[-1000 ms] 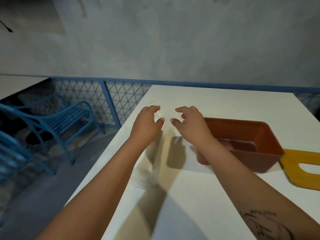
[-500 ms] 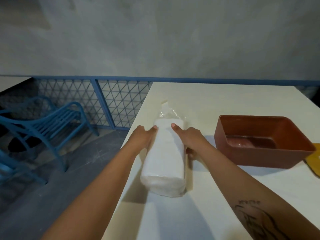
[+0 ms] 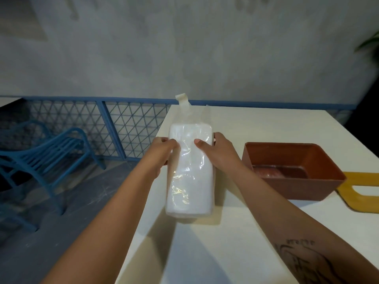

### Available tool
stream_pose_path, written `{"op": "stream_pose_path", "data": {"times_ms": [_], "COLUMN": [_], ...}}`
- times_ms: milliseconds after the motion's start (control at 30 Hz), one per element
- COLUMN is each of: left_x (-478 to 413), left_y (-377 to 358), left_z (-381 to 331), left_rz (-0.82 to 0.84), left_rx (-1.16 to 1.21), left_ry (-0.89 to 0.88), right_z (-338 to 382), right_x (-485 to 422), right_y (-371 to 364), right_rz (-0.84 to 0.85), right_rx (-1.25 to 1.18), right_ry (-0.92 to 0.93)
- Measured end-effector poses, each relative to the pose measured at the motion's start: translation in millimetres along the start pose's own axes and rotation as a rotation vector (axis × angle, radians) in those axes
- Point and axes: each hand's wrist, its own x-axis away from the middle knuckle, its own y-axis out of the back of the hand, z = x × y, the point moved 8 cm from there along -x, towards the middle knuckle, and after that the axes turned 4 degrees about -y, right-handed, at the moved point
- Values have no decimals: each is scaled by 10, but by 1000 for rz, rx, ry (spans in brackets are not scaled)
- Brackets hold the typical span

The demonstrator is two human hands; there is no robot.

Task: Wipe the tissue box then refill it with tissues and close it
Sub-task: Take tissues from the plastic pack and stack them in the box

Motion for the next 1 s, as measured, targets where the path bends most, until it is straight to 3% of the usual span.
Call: {"op": "stream_pose_path", "data": {"times_ms": [200,567,700,933,1000], "left_x": [129,497,574,830,850], "left_y": [15,-96,-130,-187,-164], "left_z": [-233,-266,-307,-288,-257], "left_rz": [22,24,-47,-87,-86], "left_rx": [130,-15,-143,-92,-113], "left_ry": [-156,-328,-393,-418,-409], "right_z": [260,152,67,52,92], "right_x": [190,399,414,445,417], "right_y": [243,320,291,371,534], "right_rz": [48,196,209,287,238], "right_rx": [-106,-250,-164,59,72], "right_ry": [194,386,399,466,424]}}
